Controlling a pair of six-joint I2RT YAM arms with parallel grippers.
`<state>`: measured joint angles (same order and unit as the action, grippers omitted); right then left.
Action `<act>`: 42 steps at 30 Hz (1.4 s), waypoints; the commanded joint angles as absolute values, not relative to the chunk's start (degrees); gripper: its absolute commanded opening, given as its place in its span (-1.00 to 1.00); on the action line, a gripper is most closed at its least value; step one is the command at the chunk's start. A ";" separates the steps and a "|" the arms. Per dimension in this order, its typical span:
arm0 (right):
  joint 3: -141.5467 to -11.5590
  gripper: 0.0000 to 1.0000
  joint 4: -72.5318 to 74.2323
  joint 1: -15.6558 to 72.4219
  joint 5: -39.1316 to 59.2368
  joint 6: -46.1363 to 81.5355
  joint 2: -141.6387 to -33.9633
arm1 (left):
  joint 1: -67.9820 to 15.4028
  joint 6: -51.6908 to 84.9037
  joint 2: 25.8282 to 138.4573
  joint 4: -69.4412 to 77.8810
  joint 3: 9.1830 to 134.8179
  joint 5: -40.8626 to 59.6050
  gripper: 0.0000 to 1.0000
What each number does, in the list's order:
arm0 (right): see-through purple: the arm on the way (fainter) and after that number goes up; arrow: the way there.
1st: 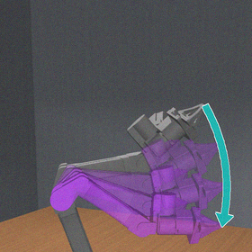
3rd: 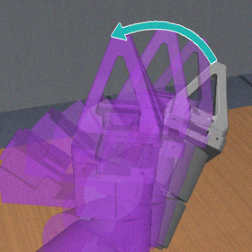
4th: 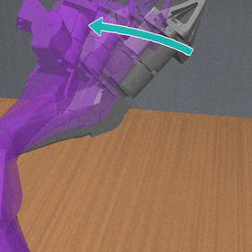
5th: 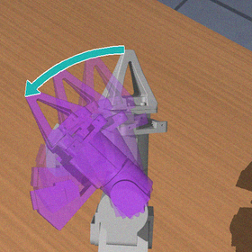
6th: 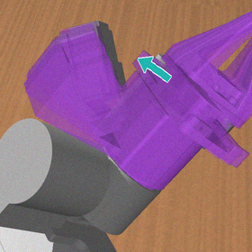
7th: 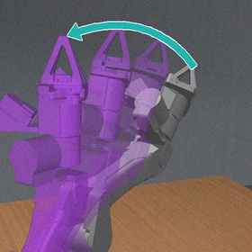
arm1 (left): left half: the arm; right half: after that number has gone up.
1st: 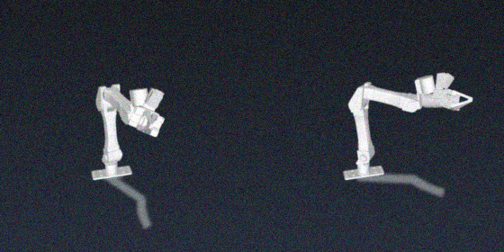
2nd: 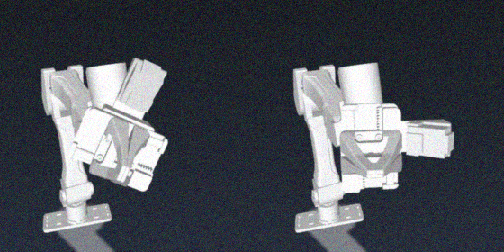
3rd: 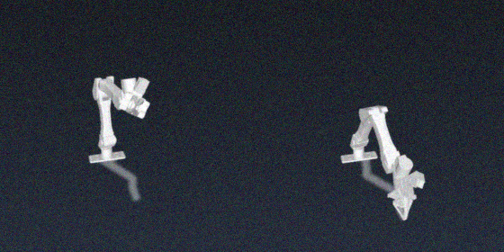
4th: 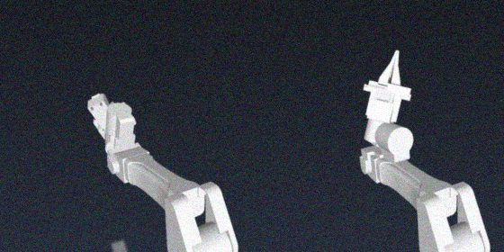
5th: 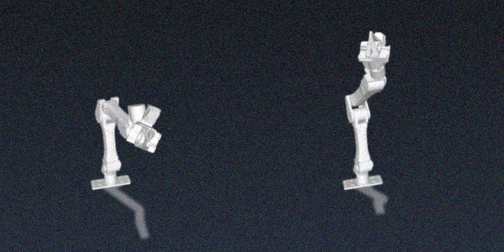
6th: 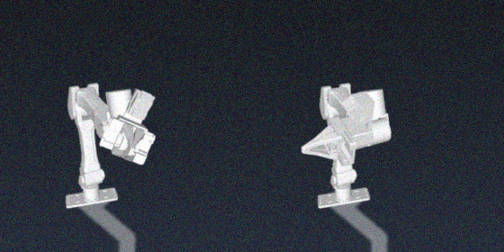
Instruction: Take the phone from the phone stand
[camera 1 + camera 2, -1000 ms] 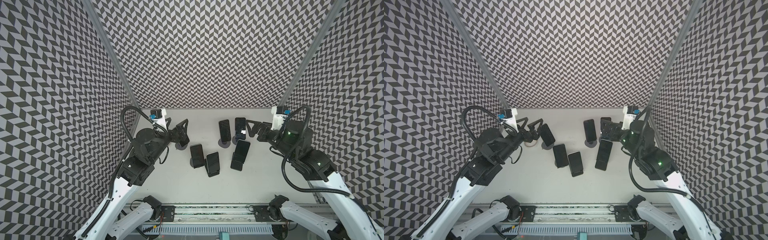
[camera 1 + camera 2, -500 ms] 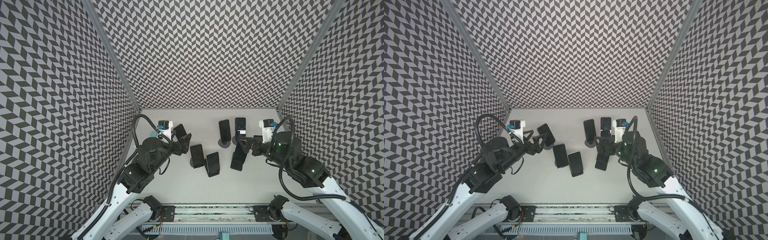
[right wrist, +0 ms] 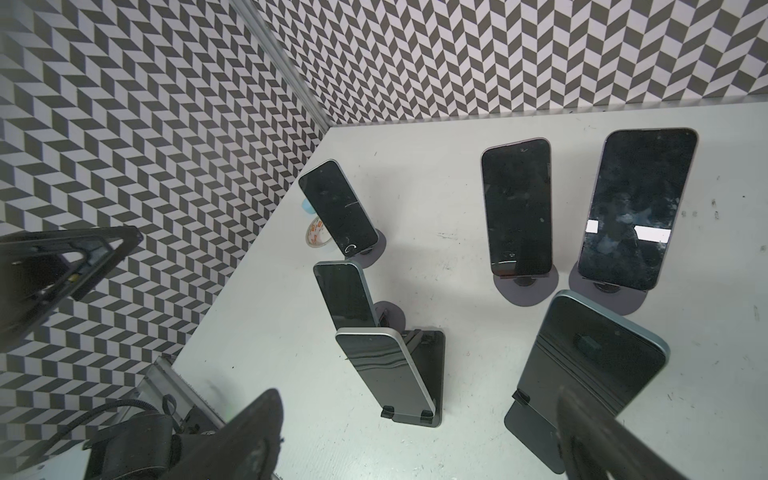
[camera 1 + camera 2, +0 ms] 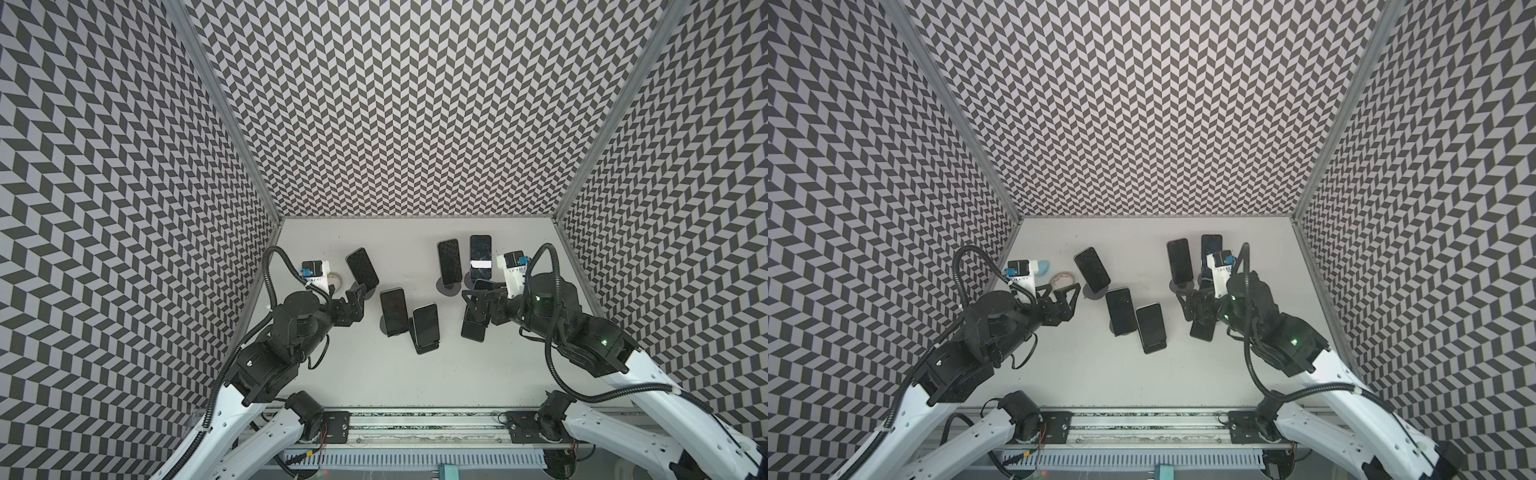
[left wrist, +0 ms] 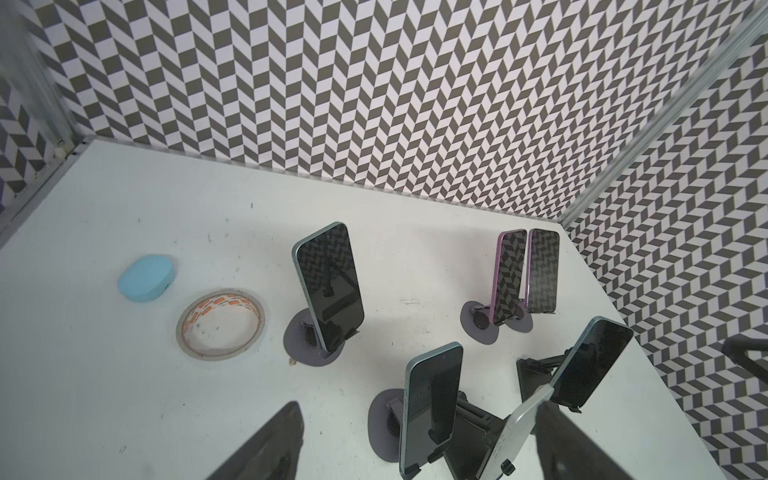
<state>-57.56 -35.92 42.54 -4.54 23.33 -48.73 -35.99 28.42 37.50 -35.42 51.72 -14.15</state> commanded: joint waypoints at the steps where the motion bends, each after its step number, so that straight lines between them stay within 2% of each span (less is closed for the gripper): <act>1: -57.11 1.00 -32.43 44.56 -6.28 22.58 -48.44 | -36.22 31.58 38.70 -35.56 52.01 -17.03 0.80; 8: -52.22 0.97 -27.12 49.93 -9.35 24.41 -48.69 | -36.22 26.45 41.13 -31.65 49.95 -16.64 0.89; 12: -49.26 0.88 -22.75 53.79 -10.25 24.27 -48.93 | -36.21 23.43 39.96 -30.28 47.01 -18.50 0.90; 20: -41.40 0.88 -11.03 64.00 -21.06 21.23 -51.34 | -36.21 17.41 32.77 -24.15 38.86 -19.15 0.77; 25: -41.94 0.89 -11.80 65.75 -25.27 24.38 -53.56 | -36.21 17.84 29.00 -24.45 35.27 -17.07 0.76; 34: -40.61 0.83 -16.65 67.61 -24.57 35.52 -53.87 | -36.19 13.01 27.74 -20.04 33.09 -10.00 0.77; 42: -37.68 0.84 -13.67 68.99 -28.51 37.25 -56.94 | -36.21 10.81 31.60 -18.25 32.61 1.01 0.77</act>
